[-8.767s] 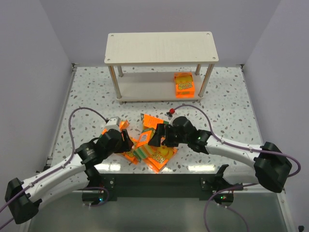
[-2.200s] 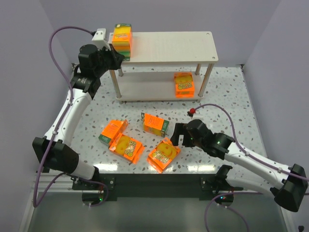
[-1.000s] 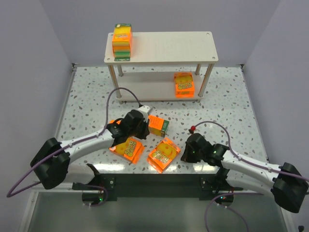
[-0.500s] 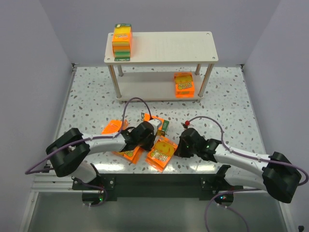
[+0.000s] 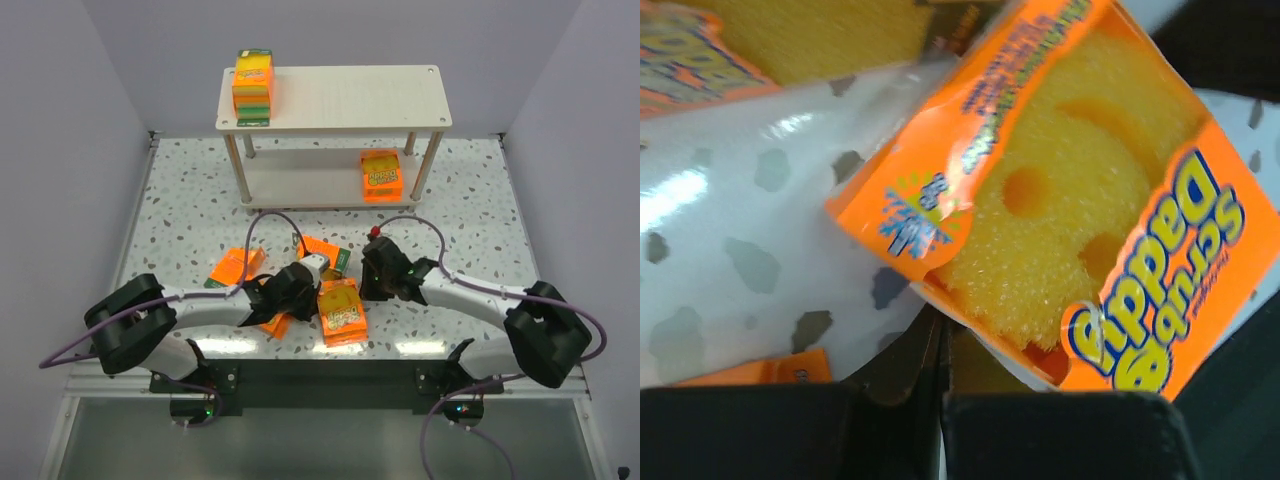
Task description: Place and organize the cleaning sponges onto the shelf
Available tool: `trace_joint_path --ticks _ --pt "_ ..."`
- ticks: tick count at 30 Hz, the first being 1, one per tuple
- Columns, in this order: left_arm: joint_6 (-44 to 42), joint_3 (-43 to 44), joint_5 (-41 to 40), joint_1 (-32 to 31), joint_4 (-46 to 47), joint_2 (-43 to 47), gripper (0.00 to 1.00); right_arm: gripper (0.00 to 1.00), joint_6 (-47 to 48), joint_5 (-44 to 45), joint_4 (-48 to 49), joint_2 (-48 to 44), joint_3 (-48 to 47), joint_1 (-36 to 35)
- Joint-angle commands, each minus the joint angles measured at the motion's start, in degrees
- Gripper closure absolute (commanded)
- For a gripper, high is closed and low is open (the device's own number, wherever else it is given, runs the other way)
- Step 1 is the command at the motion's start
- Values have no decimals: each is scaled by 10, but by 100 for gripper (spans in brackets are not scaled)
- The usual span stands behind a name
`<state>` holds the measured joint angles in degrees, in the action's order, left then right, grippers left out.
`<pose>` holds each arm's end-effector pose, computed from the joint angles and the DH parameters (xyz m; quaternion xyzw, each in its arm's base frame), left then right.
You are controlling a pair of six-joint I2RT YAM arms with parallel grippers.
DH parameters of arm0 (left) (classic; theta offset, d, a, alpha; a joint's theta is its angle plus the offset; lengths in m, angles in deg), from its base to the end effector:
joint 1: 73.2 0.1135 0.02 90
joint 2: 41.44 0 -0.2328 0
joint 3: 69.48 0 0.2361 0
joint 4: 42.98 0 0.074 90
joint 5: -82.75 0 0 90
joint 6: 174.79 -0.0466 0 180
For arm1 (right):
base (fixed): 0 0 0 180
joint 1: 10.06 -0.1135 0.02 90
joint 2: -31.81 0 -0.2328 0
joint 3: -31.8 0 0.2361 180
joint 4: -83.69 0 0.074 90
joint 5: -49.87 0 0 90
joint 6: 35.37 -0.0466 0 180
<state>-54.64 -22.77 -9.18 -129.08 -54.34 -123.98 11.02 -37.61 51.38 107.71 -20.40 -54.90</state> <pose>0.1489 -0.2170 0.1177 0.2013 0.9089 -0.2375 0.2775 0.1765 0.1726 0.1444 -0.0038 0.9561 0.1887 0.2241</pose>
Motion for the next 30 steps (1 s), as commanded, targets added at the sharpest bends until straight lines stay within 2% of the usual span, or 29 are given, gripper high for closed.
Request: trace_joint_path --ticks 1,6,9,10,12,13,16,18,26,30 --pt "76 -11 67 -45 64 0 100 85 39 -65 81 39 -65 23" --pt "117 -21 56 -63 98 -3 100 82 90 -103 75 82 -112 69" --pt "138 -19 51 -69 121 -10 100 77 113 -67 36 77 -143 86" --pt "145 -17 50 -70 130 -11 100 62 114 -48 25 63 -148 91" --pt "152 -15 50 -71 140 -11 100 48 108 25 -28 46 -160 106" --pt "157 -13 52 -72 155 -11 100 33 103 44 -45 23 -162 109" --pt "163 -4 64 -80 177 -21 100 17 78 100 -92 -34 -144 112" --pt "163 6 69 -91 185 -31 100 14 52 88 -106 -65 -106 112" --pt "159 66 85 -128 214 -124 100 13 -59 5 -122 -260 44 113" --pt "159 76 74 -128 220 -133 100 13 -103 -20 -96 -276 82 112"
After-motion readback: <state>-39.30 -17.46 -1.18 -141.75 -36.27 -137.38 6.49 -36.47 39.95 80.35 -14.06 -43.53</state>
